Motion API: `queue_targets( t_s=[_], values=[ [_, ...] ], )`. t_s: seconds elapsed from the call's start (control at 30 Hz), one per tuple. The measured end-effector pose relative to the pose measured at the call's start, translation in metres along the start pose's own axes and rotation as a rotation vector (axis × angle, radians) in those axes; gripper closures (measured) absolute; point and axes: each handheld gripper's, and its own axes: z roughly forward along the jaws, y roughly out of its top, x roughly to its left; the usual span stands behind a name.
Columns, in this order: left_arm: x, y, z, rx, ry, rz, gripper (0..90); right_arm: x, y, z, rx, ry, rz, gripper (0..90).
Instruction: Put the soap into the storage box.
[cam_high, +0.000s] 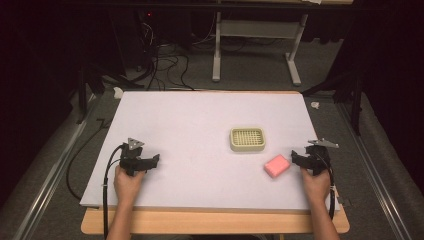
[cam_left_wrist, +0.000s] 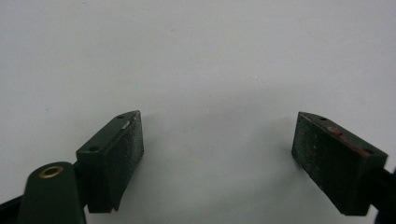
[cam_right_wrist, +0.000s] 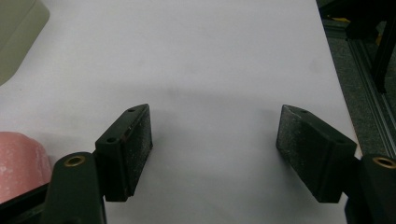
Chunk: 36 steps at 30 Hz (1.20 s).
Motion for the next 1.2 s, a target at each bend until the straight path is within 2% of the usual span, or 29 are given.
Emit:
queue_targets(
  t_s=[0.93,1.2],
  values=[
    [-0.0001,0.0001,0.0,0.0,0.001,0.0,17.3,-0.0006,0.0009,0.0001,0.006,0.002,-0.002,26.8],
    [0.0,0.0001,0.0,0.0,0.0,0.0,17.3,-0.0002,0.0016,0.0003,0.017,0.021,-0.013,21.2]
  ],
)
